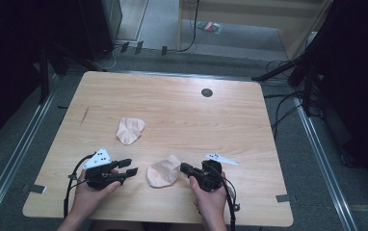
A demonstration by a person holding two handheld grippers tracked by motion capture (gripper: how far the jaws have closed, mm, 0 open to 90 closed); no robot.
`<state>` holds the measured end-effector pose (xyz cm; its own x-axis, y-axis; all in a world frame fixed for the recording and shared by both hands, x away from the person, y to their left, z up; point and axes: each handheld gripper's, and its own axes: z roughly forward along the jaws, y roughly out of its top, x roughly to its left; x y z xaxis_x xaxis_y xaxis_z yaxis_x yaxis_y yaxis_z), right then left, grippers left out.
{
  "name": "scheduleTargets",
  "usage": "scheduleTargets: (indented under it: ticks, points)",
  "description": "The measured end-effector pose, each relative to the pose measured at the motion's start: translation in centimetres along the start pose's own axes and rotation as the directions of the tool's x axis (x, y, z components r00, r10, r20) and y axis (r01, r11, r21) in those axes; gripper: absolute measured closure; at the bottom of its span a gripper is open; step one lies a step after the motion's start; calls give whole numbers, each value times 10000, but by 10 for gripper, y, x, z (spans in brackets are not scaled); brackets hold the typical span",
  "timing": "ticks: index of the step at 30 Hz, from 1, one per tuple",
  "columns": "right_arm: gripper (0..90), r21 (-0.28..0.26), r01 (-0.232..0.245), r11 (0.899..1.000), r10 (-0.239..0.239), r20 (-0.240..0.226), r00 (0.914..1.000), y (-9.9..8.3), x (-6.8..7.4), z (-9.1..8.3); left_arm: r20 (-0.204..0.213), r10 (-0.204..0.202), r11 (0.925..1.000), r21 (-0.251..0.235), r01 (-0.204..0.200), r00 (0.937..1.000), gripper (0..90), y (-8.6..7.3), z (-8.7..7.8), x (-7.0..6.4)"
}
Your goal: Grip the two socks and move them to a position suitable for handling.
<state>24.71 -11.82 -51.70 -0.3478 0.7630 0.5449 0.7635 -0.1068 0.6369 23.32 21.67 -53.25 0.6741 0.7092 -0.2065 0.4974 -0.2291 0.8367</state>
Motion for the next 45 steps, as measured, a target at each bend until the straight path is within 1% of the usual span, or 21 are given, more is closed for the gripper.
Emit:
scheduleTargets:
  ticks: [2,6,9,11,12,14,15,17,19,22,24,27,29,33,35,39,40,41,42,43,45]
  points:
    - [791,-244,22,9997,-3,784,9969,-2,-8,5,-164,50,10000,11,-50,9999,504,-1,2,-1]
    - [567,-670,758,9949,-574,2426,9684,-2,-23,8,-585,686,9976,-70,-691,9959,526,0,12,-18]
    - [597,-1239,1022,9870,-649,2743,9595,2,-27,-2,-697,1196,9928,-17,-1200,9904,582,0,17,-29]
    - [618,-1506,1685,9741,-1146,3136,9426,5,-27,-9,-712,1431,9897,12,-1434,9871,611,1,21,-37]
    - [617,-1514,1719,9734,-1207,2988,9467,6,-28,-10,-712,1431,9897,12,-1434,9871,620,1,21,-37]
    - [581,-1103,1492,9826,-1233,2129,9693,7,-29,-6,-379,1564,9876,152,-1560,9870,629,0,29,-45]
    - [566,-807,1555,9845,-1385,1849,9730,6,-30,-2,-379,1564,9876,152,-1560,9870,629,0,29,-45]
    - [558,-244,1734,9845,-1669,1695,9713,2,-27,7,-329,2052,9762,781,-2021,9782,633,-3,39,-52]
    - [614,52,2185,9758,-2142,2208,9515,-3,-24,14,-594,2289,9663,1343,-2194,9716,651,-5,44,-52]
    - [735,546,2779,9590,-2818,2843,9164,-7,-21,16,-673,2273,9627,1657,-2137,9715,694,-6,44,-49]
    - [822,748,2758,9583,-2856,2758,9178,-9,-21,16,-762,2394,9589,1751,-2234,9679,739,-6,44,-49]
    - [883,1012,3075,9461,-3237,2876,9014,-12,-18,18,-837,2483,9562,1805,-2304,9651,796,-7,43,-49]
    - [893,1149,3292,9372,-3486,2969,8890,-14,-15,17,-1050,2653,9524,1832,-2436,9584,821,-7,42,-48]
    - [899,1379,3200,9373,-3473,2938,8905,-18,-9,14,-1384,2615,9532,1928,-2329,9552,838,-7,38,-40]
    - [900,1648,3216,9324,-3564,2722,8938,-26,-1,11,-1438,2504,9564,1905,-2215,9574,845,-7,36,-35]
    - [898,2072,3612,9092,-4069,2582,8762,-39,14,7,-1309,2427,9587,1837,-2171,9612,844,-8,33,-29]
    - [882,2172,3675,9043,-4162,2569,8722,-40,17,6,-1140,2333,9612,1772,-2114,9657,836,-9,32,-27]
    - [882,2172,3675,9043,-4162,2569,8722,-40,17,6,-1140,2333,9612,1772,-2114,9657,797,-9,32,-27]
    - [732,1984,3708,9072,-4118,2396,8792,-40,17,2,-909,1980,9693,1663,-1811,9760,755,-8,28,-23]
    - [709,1771,3667,9133,-4015,2412,8835,-38,16,0,-1034,1727,9765,1480,-1565,9795,743,-8,24,-21]
    - [706,970,3470,9328,-3601,2213,9063,-30,13,-8,-1003,837,9947,673,-772,9914,737,-4,14,-15]
